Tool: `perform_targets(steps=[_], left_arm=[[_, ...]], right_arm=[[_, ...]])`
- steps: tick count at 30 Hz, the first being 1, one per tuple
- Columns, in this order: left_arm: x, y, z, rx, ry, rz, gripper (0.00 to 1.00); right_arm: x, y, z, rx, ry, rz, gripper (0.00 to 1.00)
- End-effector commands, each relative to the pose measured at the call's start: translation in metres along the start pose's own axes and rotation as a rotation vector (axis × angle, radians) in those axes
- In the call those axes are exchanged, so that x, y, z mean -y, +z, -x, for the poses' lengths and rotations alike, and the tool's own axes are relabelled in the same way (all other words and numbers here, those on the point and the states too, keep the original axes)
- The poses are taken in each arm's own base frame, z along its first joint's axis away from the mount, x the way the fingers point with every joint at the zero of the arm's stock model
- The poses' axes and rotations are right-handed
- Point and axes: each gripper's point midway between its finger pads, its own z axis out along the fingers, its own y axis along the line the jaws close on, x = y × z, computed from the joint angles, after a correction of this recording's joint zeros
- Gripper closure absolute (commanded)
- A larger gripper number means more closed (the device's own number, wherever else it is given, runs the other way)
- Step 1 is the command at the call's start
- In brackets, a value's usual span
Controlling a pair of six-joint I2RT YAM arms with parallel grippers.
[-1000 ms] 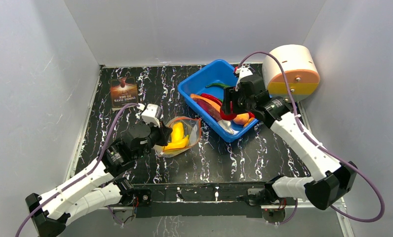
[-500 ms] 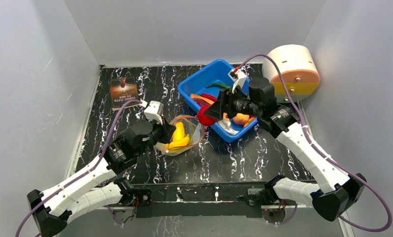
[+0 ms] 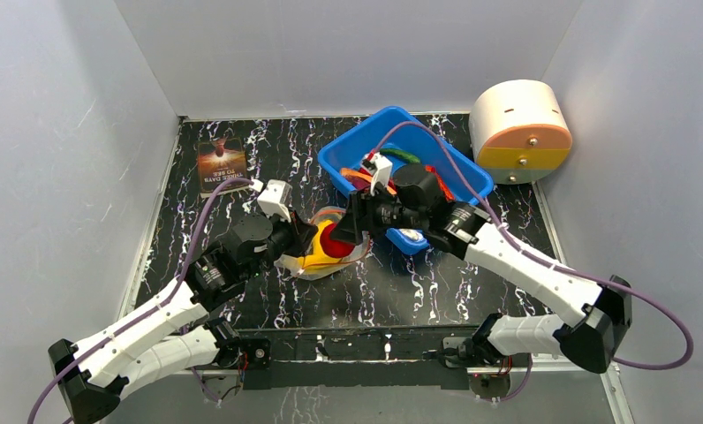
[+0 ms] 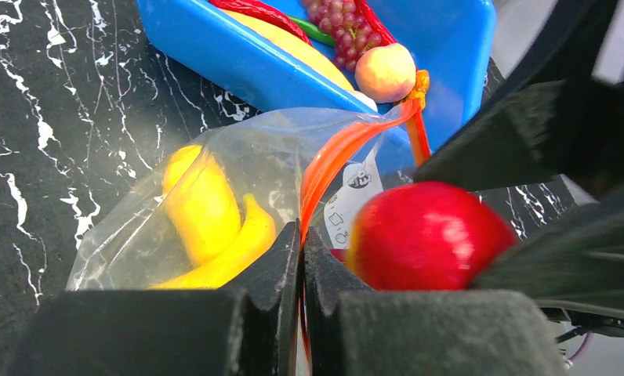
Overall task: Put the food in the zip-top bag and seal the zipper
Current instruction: Place the fake vegetable in the zipper food storage bag.
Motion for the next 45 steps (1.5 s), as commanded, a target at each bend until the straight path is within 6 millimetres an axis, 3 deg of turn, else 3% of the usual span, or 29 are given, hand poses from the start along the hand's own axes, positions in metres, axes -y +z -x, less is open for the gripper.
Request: perform_targets(steps=[1,10,19,32,42,45], left_arm=[[0.019,-0.008,0.031,0.085,-0.061,-0.07,1.0],[0.017,-0.011,0.03,0.086,-0.084,-0.063,1.0],[0.017,-0.008,0.029,0.083,-0.084,-0.062,1.0],[0.014,-0.007,0.025,0.078,-0.074,-0.052,1.0],[0.009,-0.006,0.018,0.061,-0.057,-0.032,1.0],[0.004,-0.005,0.013,0.054,-0.047,-0.016,1.0]], right_arm=[[0.012,0.016,0.014,0.089,-0.007,-0.062,0.58],[0.036,0.034,0.008,0.112,0.035,-0.139,0.56],[0.032,0.052,-0.001,0.102,0.11,-0.072,0.48],[0.02,0.028,0.013,0.109,-0.01,-0.077,0.22],[0.007,0.003,0.035,0.121,-0.101,-0.099,0.24],[0.012,-0.006,0.043,0.127,-0.158,-0.156,0.26]])
